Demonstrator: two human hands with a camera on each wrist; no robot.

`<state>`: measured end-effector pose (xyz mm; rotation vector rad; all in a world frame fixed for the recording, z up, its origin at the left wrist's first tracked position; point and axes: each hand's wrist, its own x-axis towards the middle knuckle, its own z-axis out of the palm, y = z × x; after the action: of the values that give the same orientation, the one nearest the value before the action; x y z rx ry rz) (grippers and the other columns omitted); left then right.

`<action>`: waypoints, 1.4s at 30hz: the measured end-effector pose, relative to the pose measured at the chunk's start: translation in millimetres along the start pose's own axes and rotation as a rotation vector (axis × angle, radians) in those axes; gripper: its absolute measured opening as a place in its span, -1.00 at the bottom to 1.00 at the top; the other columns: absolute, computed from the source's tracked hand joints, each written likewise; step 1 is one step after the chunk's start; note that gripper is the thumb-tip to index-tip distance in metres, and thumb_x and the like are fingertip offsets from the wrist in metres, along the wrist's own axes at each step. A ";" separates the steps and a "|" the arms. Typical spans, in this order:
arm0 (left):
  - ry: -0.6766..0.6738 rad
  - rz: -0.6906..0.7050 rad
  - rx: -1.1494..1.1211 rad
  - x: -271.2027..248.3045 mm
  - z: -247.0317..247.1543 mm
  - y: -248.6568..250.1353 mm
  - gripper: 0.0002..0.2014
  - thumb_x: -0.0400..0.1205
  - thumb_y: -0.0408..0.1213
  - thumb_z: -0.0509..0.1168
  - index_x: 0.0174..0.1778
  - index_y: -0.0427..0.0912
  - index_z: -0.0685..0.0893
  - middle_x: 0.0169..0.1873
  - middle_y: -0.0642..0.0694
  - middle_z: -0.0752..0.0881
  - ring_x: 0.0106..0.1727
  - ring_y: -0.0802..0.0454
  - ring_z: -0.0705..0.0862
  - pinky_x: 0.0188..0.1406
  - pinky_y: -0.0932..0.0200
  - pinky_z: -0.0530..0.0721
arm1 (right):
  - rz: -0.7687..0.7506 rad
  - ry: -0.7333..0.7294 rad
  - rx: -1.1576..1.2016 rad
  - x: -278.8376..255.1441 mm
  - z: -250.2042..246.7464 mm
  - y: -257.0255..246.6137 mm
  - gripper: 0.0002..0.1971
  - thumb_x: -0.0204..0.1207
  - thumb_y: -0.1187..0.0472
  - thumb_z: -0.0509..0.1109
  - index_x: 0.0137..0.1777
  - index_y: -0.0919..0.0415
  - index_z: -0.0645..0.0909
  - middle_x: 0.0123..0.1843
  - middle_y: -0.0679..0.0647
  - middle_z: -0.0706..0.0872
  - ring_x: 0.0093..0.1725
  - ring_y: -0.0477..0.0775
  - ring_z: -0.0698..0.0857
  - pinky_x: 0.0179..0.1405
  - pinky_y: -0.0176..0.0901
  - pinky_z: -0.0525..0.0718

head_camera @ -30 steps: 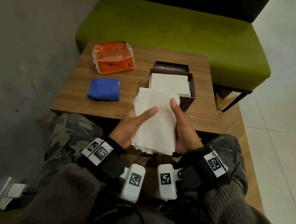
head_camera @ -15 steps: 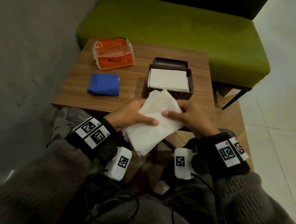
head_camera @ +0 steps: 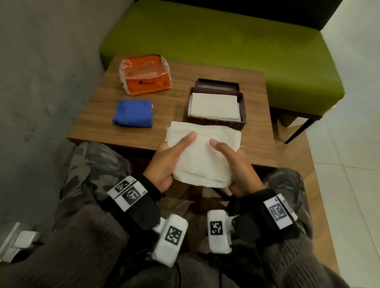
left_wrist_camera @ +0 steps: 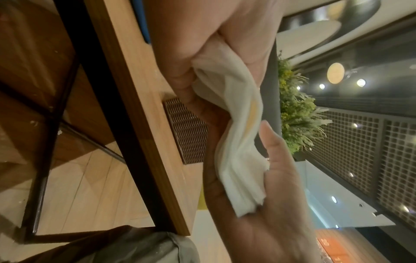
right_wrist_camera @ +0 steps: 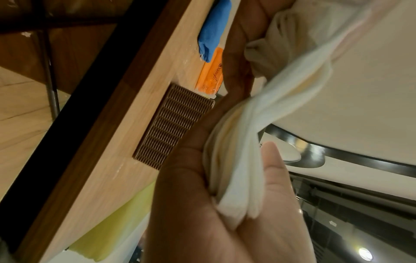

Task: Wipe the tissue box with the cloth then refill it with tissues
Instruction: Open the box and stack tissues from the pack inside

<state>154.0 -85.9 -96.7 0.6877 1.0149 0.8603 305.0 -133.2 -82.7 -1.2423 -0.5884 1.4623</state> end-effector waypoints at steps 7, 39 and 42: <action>-0.028 0.037 0.063 -0.2 -2.0 6.0 -0.69 0.58 -0.29 0.37 0.23 -0.26 0.64 0.11 -0.21 0.77 0.11 -0.07 0.76 0.11 0.06 0.73 | 0.028 -0.012 -0.032 -0.8 -7.5 -2.4 -0.77 0.58 0.35 0.34 0.17 0.09 0.64 0.13 0.10 0.81 0.11 0.12 0.79 0.08 -0.02 0.76; -0.041 0.039 -0.121 37.6 19.0 28.2 -0.81 0.66 -0.35 0.23 0.16 -0.06 0.59 0.19 -0.10 0.72 0.22 -0.03 0.69 0.24 -0.05 0.63 | 0.026 -0.034 -0.231 32.6 -20.7 -26.9 -0.68 0.51 0.44 0.41 0.25 0.23 0.58 0.15 0.16 0.76 -0.03 0.01 0.80 -0.10 -0.11 0.82; 0.005 0.092 -0.018 55.9 18.7 47.0 -0.76 0.61 -0.35 0.31 0.20 -0.14 0.60 0.12 -0.08 0.75 0.15 0.01 0.72 0.21 0.02 0.66 | -0.047 0.132 -0.192 50.9 -33.3 -51.8 -0.81 0.53 0.40 0.42 0.13 0.28 0.63 0.02 0.12 0.78 -0.15 -0.04 0.80 -0.21 -0.18 0.81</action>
<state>172.9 -16.1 -75.2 0.7216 0.9847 0.9507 362.3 -79.5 -68.1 -1.4532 -0.6760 1.2963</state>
